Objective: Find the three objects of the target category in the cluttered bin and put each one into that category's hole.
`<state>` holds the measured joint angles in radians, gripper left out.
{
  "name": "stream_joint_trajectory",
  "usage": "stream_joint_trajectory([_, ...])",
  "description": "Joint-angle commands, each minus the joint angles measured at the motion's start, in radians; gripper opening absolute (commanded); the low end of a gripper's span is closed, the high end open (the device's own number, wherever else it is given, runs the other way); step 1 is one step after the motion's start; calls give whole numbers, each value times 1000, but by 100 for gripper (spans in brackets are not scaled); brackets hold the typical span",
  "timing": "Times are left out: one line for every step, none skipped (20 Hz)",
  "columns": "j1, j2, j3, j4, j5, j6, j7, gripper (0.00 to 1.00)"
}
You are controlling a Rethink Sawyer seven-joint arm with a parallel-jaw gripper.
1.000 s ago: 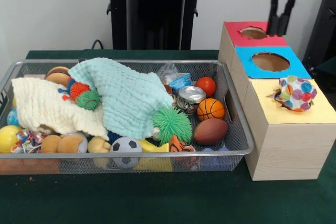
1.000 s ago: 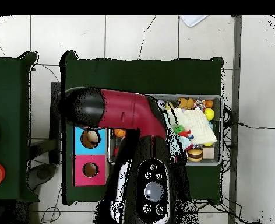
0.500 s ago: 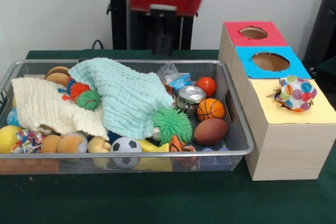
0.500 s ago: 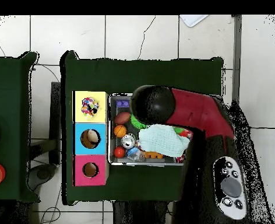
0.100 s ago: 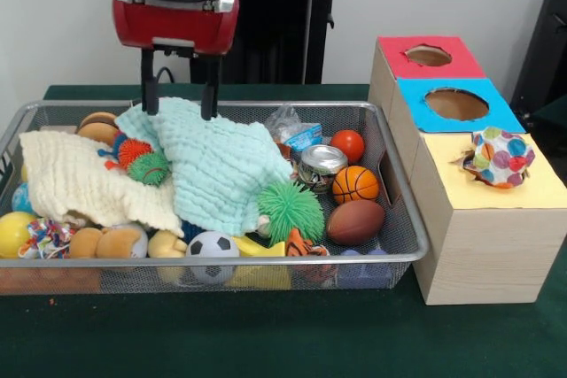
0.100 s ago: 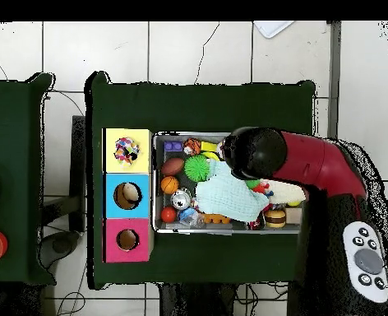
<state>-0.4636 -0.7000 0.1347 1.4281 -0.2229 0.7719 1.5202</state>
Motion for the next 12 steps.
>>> stream_joint_trajectory([-59,62,188,93,-101,-15,-311,100])
stream_joint_trajectory([-74,71,205,90,-117,-46,-327,100])
stream_joint_trajectory([-88,84,222,66,-137,-53,-352,100])
stream_joint_trajectory([-99,94,234,36,-158,-47,-375,100])
stream_joint_trajectory([-111,99,249,7,-174,-28,-403,100])
stream_joint_trajectory([-122,103,261,-24,-193,-3,-433,100])
stream_joint_trajectory([-135,105,275,-56,-209,25,-465,100])
stream_joint_trajectory([-148,109,291,-84,-227,45,-497,100])
stream_joint_trajectory([-161,121,309,-120,-243,67,-531,100])
stream_joint_trajectory([-173,133,327,-145,-254,81,-553,100])
stream_joint_trajectory([-184,147,341,-165,-270,89,-577,100])
stream_joint_trajectory([-192,159,354,-185,-281,101,-593,100])
